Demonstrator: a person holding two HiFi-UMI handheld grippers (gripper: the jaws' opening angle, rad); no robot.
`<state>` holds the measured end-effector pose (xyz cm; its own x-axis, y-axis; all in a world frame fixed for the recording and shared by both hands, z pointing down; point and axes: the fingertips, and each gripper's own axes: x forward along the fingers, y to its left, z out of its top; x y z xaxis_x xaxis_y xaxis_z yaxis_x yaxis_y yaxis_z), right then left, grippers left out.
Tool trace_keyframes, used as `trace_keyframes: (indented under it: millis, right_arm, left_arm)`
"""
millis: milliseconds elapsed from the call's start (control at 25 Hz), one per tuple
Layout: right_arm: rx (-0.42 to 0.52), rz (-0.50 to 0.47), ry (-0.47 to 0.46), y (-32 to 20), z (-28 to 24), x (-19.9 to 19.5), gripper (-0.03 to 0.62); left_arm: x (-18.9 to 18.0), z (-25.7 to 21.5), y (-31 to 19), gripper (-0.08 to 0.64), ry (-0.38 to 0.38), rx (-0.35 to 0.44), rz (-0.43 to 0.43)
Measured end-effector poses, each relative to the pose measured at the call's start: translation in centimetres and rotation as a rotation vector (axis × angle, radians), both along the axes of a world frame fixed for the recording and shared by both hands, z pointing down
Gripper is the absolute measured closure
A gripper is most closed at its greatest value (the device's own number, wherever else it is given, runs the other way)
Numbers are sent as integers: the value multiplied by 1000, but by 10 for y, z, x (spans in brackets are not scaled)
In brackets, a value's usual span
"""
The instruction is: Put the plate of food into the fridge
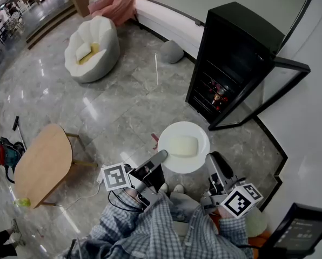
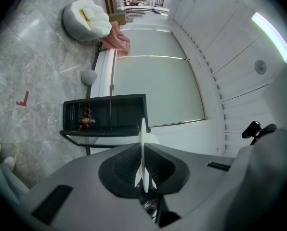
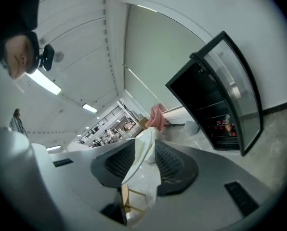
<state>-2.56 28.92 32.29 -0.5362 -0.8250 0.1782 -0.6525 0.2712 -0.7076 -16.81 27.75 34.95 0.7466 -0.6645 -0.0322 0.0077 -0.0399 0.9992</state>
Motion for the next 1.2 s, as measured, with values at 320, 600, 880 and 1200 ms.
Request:
trace_keyframes:
  millis: [320,600,880,1200]
  right_arm:
    - [-12,-51,-10,10,18,-36,479]
    - [-3,-31,19,11,23,-44,489]
    - [-26,-5,11,10,23,-46,491]
    - [-54,28,-23,10,27,-43,499]
  left_arm:
    - [-16,12,6,540,29,1,13]
    - [-24,14,7,540,35,3,37]
    - [-25,10,3,540,18,1,64]
    - [-22,12,0,540,7,-5,90]
